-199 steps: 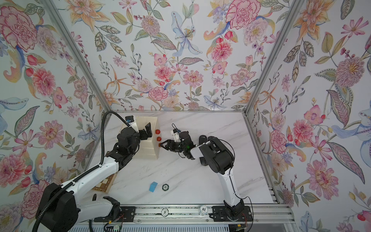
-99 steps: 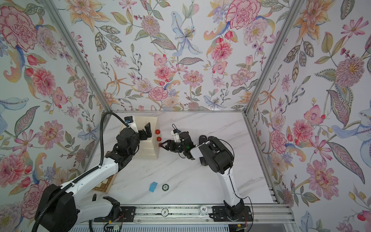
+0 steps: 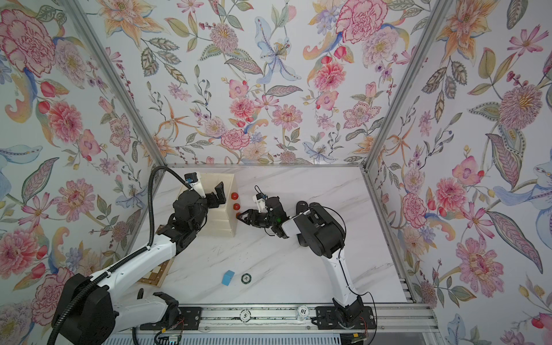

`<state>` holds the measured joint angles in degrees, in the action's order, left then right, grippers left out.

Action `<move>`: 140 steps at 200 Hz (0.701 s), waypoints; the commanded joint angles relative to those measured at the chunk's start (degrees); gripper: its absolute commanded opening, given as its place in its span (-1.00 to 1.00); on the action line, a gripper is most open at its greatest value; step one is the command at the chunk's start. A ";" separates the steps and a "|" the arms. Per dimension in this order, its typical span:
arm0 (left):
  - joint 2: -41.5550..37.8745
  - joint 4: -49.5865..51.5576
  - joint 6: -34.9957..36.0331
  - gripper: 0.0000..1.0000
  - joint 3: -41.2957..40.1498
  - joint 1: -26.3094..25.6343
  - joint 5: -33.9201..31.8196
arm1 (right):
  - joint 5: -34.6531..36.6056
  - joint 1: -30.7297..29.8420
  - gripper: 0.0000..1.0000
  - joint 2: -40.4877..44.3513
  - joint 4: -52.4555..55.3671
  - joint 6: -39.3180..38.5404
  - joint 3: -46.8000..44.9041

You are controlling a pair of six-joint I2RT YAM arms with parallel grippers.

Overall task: Take the mice out of the drawer
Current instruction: Open the drawer in the storage box.

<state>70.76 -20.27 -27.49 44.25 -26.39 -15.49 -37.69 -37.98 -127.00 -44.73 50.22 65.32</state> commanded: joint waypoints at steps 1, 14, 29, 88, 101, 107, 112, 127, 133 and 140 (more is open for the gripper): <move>-0.80 2.25 -1.67 0.99 -1.84 -0.34 -0.95 | -1.42 -0.85 0.25 -0.95 -2.11 0.71 1.36; -0.95 2.34 -1.70 0.99 -1.90 -0.38 -0.95 | -1.11 -0.96 0.24 -1.31 -2.20 0.78 1.80; -1.24 2.36 -1.79 0.99 -2.14 -0.33 -1.01 | -0.70 -0.96 0.20 -2.07 -2.29 1.27 2.58; -2.12 2.34 -2.08 0.99 -2.72 -0.39 -1.39 | -0.08 -0.17 0.05 -4.12 -4.39 2.99 3.08; -2.12 2.33 -2.20 0.99 -2.84 -0.33 -1.35 | -0.35 -0.13 -0.01 -4.47 -4.81 2.99 3.15; -2.11 2.29 -2.22 0.99 -2.85 -0.37 -1.39 | -0.36 -0.09 -0.03 -4.66 -5.21 3.04 3.14; -2.08 2.17 -2.27 0.99 -2.94 -0.37 -1.32 | -0.32 -0.08 -0.03 -4.79 -5.64 3.21 3.06; -2.03 2.07 -2.38 0.99 -3.02 -0.33 -1.21 | -0.11 0.09 -0.04 -5.17 -7.27 3.62 2.79; -1.95 2.06 -2.39 0.99 -3.11 -0.33 -1.08 | -0.01 0.20 -0.03 -5.39 -7.91 3.70 2.73; -1.88 2.08 -2.41 0.99 -3.11 -0.35 -1.03 | 0.14 0.34 -0.03 -5.70 -8.82 3.94 2.79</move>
<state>69.30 -20.84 -27.92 43.13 -26.39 -15.46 -37.98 -38.37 -131.13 -49.34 53.21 67.20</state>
